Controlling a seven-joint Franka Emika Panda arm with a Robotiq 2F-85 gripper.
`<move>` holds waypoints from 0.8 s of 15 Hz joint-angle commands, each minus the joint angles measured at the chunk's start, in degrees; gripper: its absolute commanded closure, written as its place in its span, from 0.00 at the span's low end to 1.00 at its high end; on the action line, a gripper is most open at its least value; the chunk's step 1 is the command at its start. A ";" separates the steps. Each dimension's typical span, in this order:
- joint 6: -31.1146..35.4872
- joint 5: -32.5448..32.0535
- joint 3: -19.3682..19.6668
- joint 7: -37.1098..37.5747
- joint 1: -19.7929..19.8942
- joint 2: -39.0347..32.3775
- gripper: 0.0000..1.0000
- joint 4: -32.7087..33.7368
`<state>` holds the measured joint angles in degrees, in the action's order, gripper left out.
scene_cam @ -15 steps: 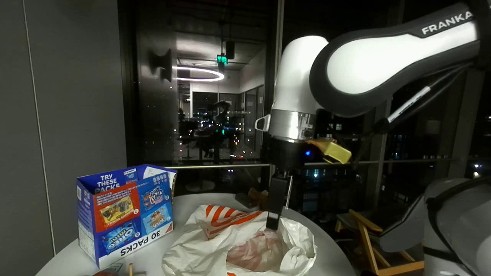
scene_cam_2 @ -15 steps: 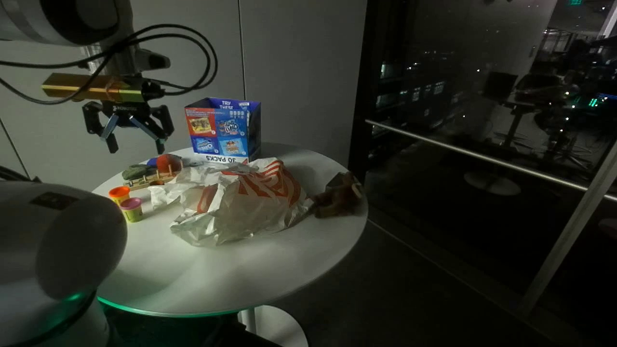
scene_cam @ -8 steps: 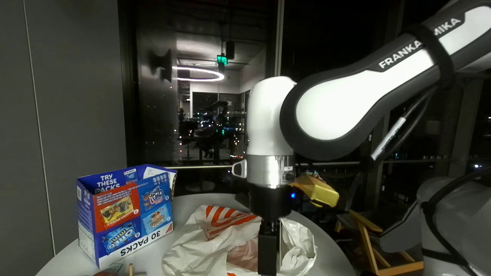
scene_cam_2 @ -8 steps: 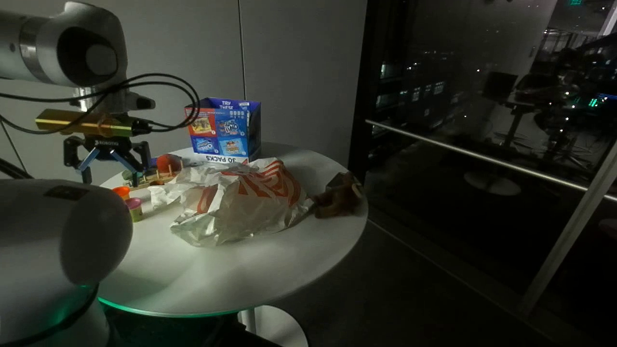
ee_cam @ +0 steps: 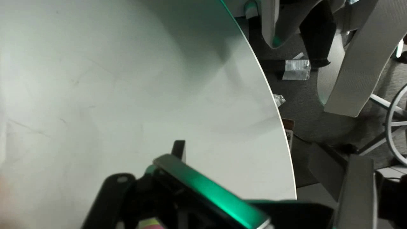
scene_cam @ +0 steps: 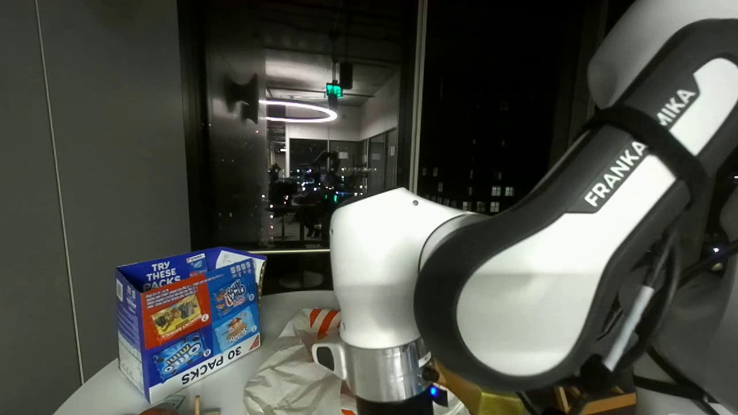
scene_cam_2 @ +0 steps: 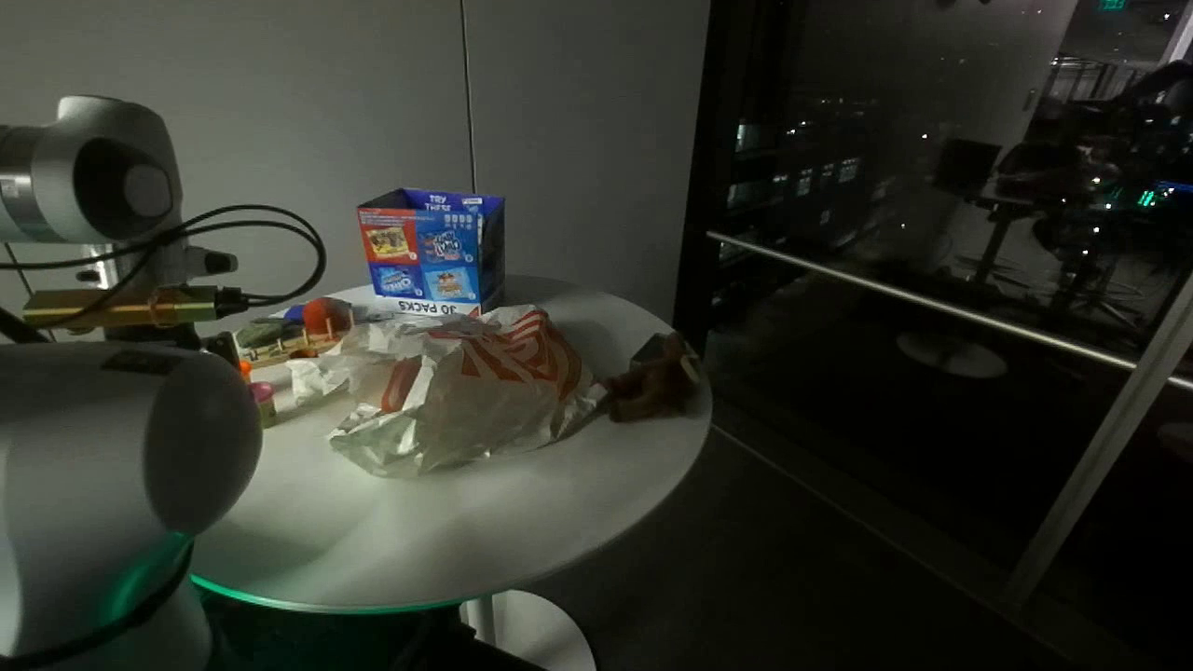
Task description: Lift the two small yellow containers with the purple and orange lid and the peach plush toy from the table and put them in the plastic
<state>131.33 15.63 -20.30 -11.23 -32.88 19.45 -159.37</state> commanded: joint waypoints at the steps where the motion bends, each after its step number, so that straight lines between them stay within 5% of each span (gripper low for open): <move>1: 8.96 1.05 -1.70 -0.49 -1.91 -5.08 0.00 0.05; 3: 16.04 0.09 -1.94 -2.00 -2.42 -7.57 0.00 0.09; 7: 30.31 -14.07 -4.13 3.32 1.52 -10.53 0.00 0.09; 12: 31.57 -40.40 -11.75 15.66 17.63 -7.42 0.00 0.86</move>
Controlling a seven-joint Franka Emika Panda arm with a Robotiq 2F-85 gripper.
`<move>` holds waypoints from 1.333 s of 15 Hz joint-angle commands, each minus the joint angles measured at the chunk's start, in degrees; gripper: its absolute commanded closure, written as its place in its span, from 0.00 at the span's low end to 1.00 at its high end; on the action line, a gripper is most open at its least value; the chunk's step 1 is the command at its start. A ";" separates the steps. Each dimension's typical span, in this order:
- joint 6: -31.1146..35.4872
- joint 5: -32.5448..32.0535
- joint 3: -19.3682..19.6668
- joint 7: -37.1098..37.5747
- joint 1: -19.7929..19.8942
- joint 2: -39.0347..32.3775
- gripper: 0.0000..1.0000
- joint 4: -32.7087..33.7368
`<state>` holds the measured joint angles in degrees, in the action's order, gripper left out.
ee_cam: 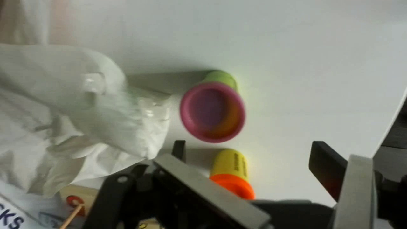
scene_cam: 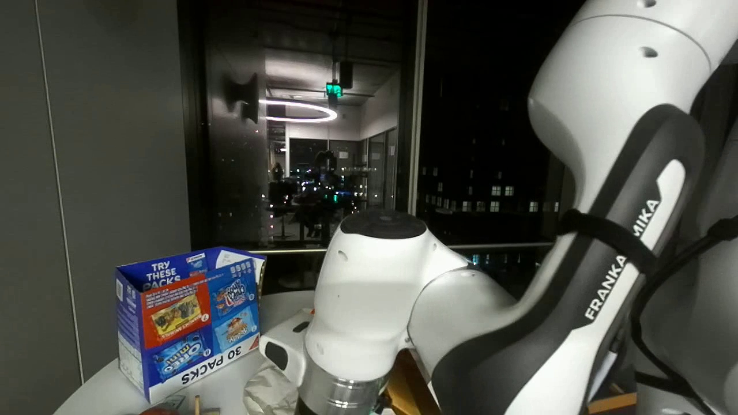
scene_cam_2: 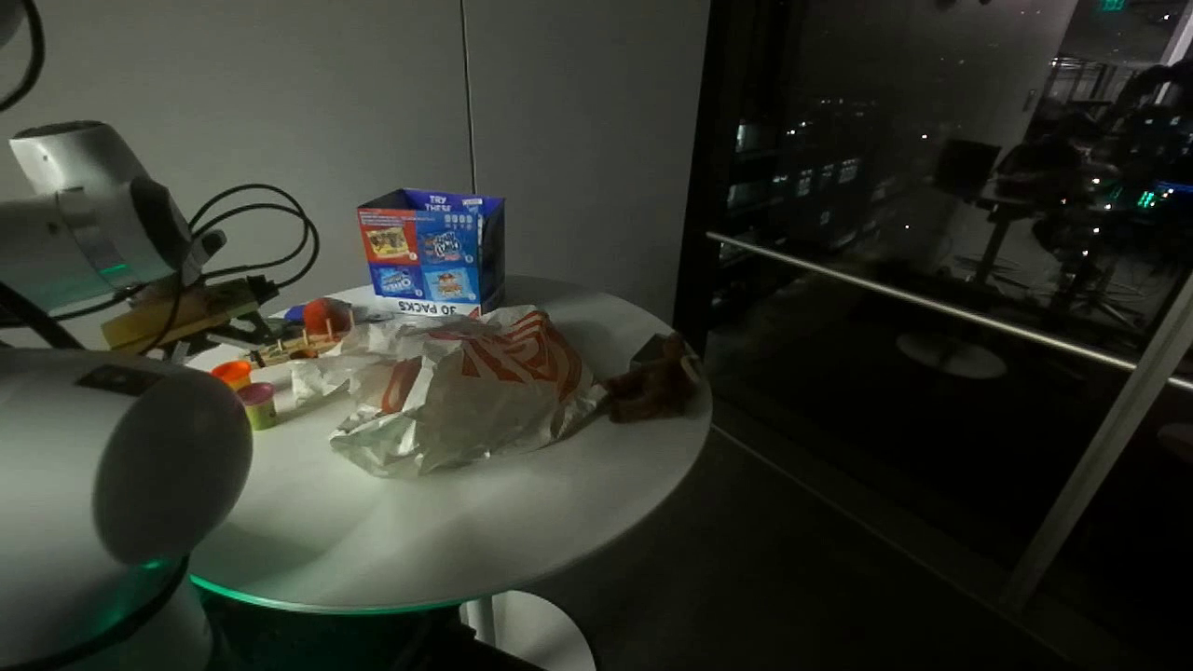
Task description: Lift the two small yellow containers with the purple and orange lid and the peach plush toy from the table and put them in the plastic
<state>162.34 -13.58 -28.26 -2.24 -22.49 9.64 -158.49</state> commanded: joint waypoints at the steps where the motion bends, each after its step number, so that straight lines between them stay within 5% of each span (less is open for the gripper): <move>1: -0.21 -16.03 -3.93 9.89 8.86 1.84 0.00 0.23; 4: -2.27 -20.47 -3.94 13.52 10.17 -0.86 0.00 0.20; 10: -0.67 -17.90 -4.38 13.88 7.85 -5.51 0.00 -0.15; 16: 1.74 -15.90 -3.92 13.84 7.27 -5.30 0.00 0.08; 20: -1.07 -21.32 -3.94 20.58 9.38 -2.40 0.00 0.49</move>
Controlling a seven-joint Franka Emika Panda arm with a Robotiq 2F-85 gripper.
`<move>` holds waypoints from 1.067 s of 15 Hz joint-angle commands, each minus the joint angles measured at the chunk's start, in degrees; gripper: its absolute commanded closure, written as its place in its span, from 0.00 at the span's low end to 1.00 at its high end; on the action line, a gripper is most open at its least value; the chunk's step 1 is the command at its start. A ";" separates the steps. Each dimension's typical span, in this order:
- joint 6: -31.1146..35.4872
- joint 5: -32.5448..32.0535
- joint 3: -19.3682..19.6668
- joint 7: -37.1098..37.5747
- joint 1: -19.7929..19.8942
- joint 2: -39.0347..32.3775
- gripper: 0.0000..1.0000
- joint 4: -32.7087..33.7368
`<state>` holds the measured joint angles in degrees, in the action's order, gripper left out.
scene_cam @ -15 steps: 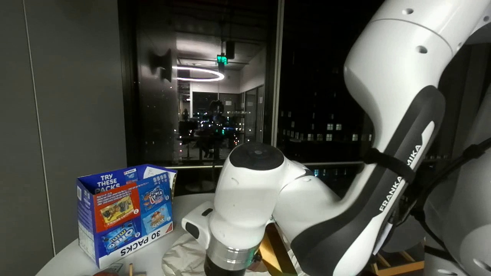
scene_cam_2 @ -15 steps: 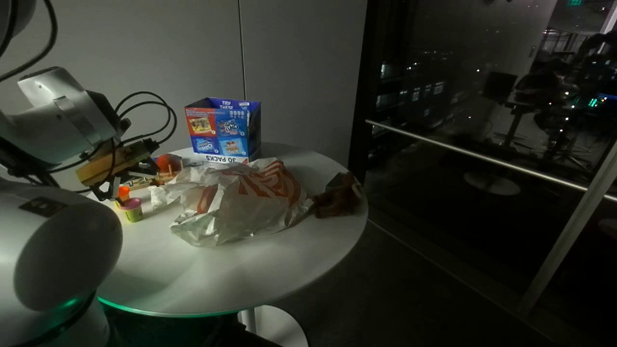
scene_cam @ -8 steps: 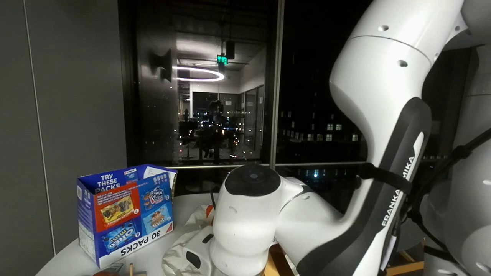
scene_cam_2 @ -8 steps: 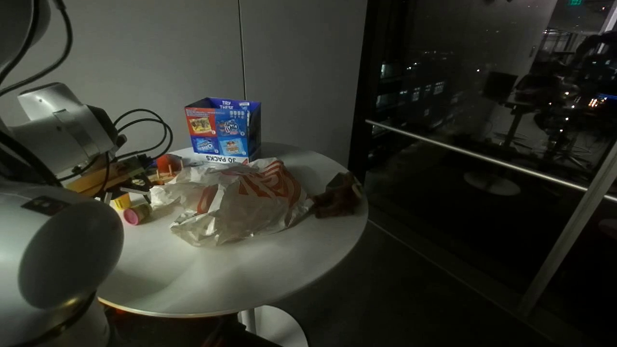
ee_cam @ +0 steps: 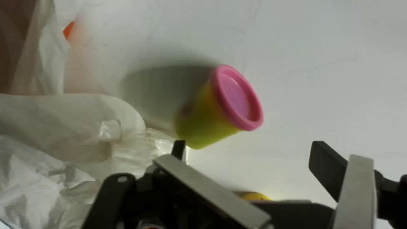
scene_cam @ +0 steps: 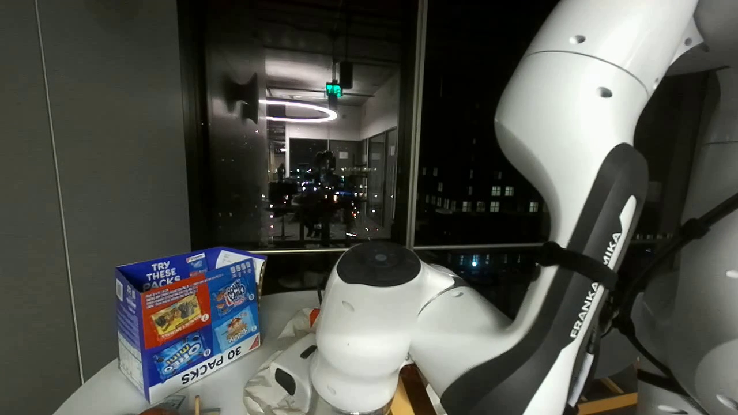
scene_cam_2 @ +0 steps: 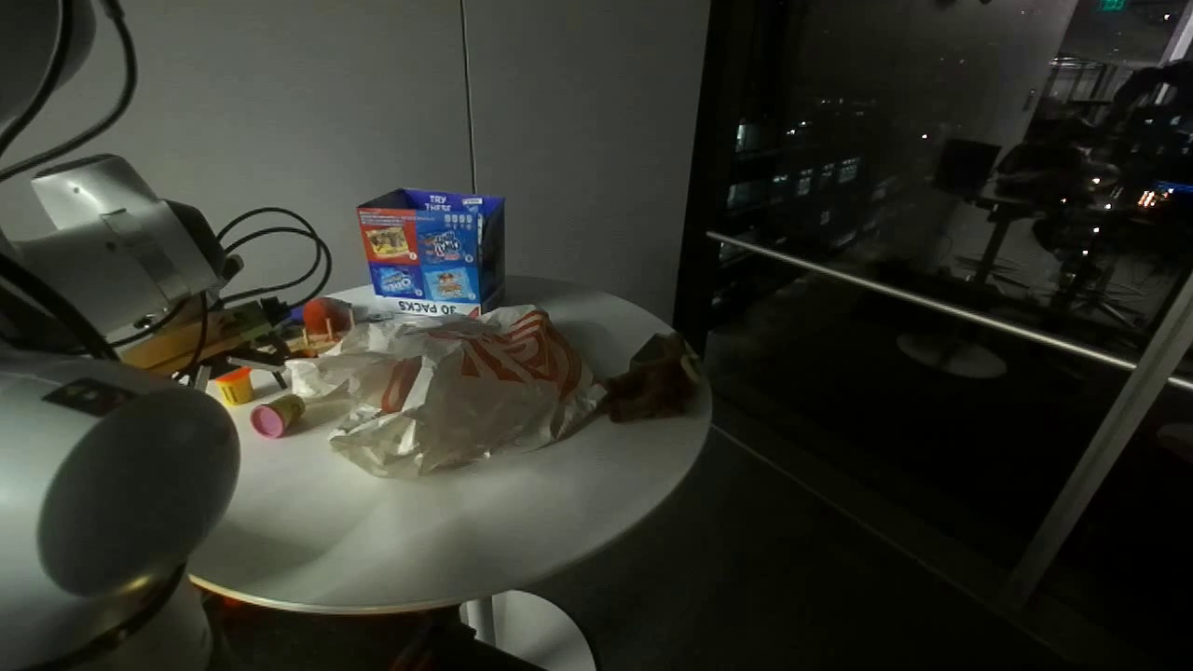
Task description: Lift the two small yellow containers with the purple and orange lid and the peach plush toy from the table and put them in the plastic
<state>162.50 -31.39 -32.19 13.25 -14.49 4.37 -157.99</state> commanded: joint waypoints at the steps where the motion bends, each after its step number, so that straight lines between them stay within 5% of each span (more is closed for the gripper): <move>1: -1.96 -4.33 0.04 5.81 1.86 2.79 0.00 0.11; 5: -7.58 -5.80 -0.35 11.00 3.34 1.93 0.00 0.21; 13: -6.80 16.03 -0.53 5.35 0.38 -4.51 0.00 2.61; 15: -4.71 14.50 -0.09 7.15 0.94 -3.42 0.00 2.32; 16: -2.98 15.02 0.20 5.82 1.14 -3.60 0.25 2.19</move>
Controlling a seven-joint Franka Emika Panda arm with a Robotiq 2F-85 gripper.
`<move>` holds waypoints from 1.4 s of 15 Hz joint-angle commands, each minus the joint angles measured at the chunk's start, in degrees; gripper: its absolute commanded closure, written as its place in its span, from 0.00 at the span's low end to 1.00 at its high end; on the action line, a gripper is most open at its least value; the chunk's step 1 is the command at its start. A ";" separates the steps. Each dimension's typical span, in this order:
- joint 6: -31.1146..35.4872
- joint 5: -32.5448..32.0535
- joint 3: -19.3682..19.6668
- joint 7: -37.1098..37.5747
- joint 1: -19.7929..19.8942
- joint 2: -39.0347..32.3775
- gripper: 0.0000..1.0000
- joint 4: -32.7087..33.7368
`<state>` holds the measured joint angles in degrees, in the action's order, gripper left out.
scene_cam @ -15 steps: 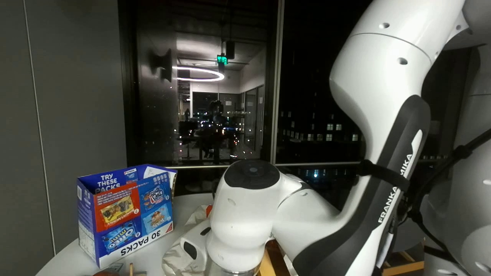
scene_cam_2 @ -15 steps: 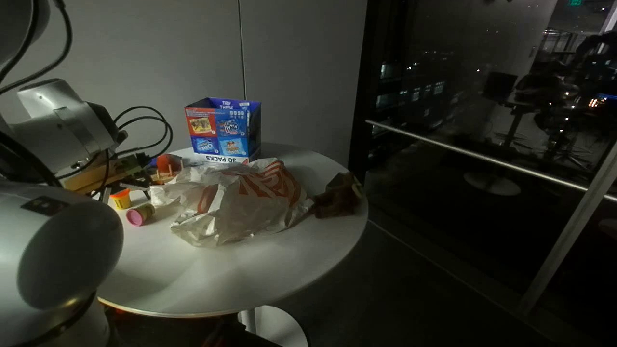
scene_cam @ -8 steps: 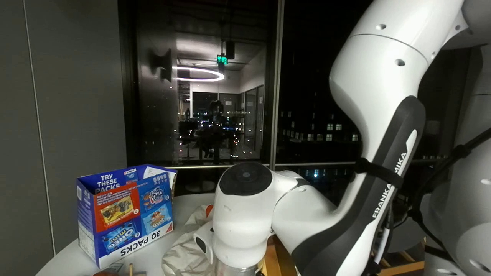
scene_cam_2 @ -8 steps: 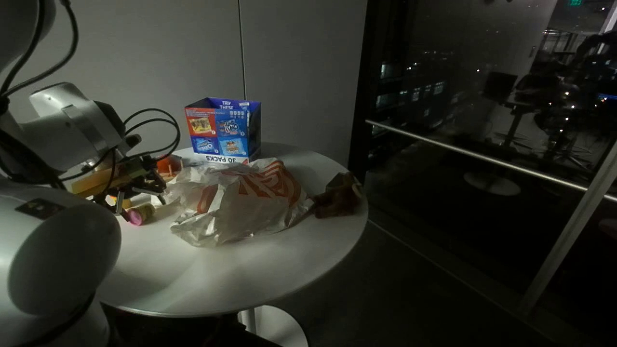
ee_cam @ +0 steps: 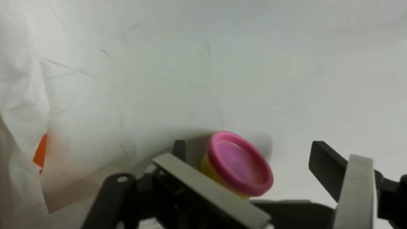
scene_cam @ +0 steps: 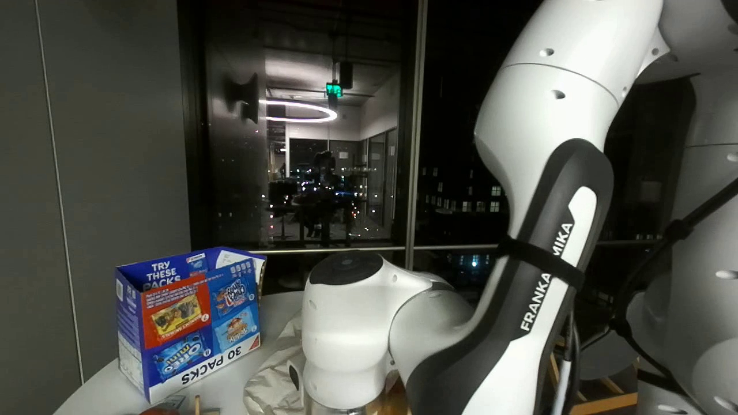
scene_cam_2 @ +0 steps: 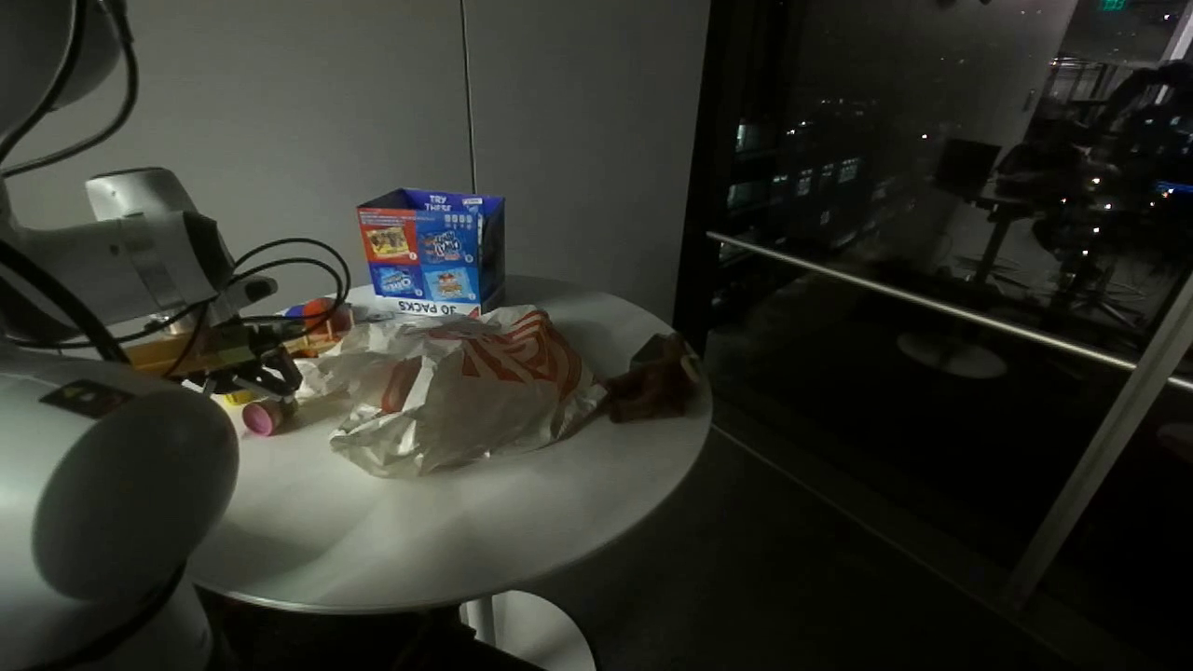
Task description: Lift the two small yellow containers with the purple and orange lid and the peach plush toy from the table and put them in the plastic
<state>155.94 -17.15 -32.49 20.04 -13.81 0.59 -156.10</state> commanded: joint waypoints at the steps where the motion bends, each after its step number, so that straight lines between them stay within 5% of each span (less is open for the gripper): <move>1: 5.30 0.38 0.81 -0.97 0.70 0.52 0.26 -0.04; 7: 9.44 -0.49 3.10 -0.65 2.51 1.07 0.72 -0.66; 13: 9.01 2.90 4.79 -1.41 3.05 4.84 0.73 -1.44; 15: 6.95 11.14 5.18 -5.98 1.45 8.21 0.73 -1.92; 18: -1.26 22.69 7.62 -12.25 -1.21 16.83 0.73 -2.30; 21: -11.28 20.56 12.13 -11.18 -2.42 25.38 0.73 -2.05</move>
<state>152.36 3.96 -23.53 8.70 -15.02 14.92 -156.61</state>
